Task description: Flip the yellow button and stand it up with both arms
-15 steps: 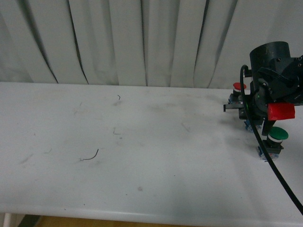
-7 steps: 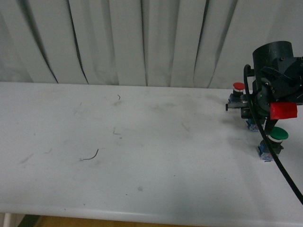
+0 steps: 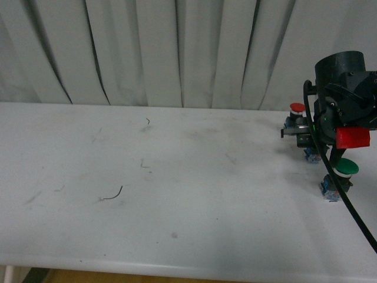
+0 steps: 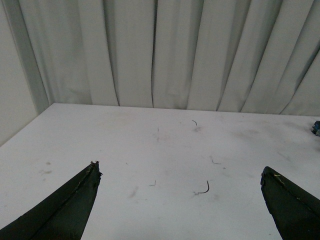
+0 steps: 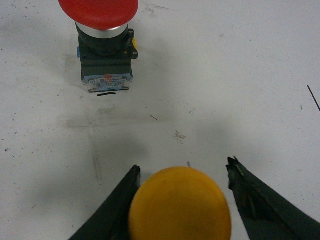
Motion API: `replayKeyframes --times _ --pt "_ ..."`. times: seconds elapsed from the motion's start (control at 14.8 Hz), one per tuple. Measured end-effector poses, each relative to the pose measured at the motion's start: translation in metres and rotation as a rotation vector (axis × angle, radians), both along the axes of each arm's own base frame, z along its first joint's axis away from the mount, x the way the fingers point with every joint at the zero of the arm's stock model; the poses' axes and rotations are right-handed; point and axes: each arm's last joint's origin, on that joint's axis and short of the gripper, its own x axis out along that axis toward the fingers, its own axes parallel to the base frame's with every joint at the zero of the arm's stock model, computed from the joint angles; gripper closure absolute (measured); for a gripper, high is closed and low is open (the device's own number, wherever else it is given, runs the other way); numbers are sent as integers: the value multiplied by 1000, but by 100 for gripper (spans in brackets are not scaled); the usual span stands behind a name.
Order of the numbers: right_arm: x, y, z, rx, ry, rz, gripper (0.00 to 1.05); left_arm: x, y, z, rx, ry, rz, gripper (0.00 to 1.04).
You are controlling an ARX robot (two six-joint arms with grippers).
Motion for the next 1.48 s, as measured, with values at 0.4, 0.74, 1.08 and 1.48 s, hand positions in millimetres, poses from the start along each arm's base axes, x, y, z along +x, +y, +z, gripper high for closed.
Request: replayKeyframes --times 0.4,0.74,1.08,1.48 --pt "1 0 1 7 -3 8 7 0 0 0 0 0 0 7" --pt "-33 2 87 184 -265 183 6 0 0 0 0 0 0 7" --pt "-87 -16 139 190 -560 278 17 0 0 0 0 0 0 7" --pt "-187 -26 166 131 -664 297 47 0 0 0 0 0 0 7"
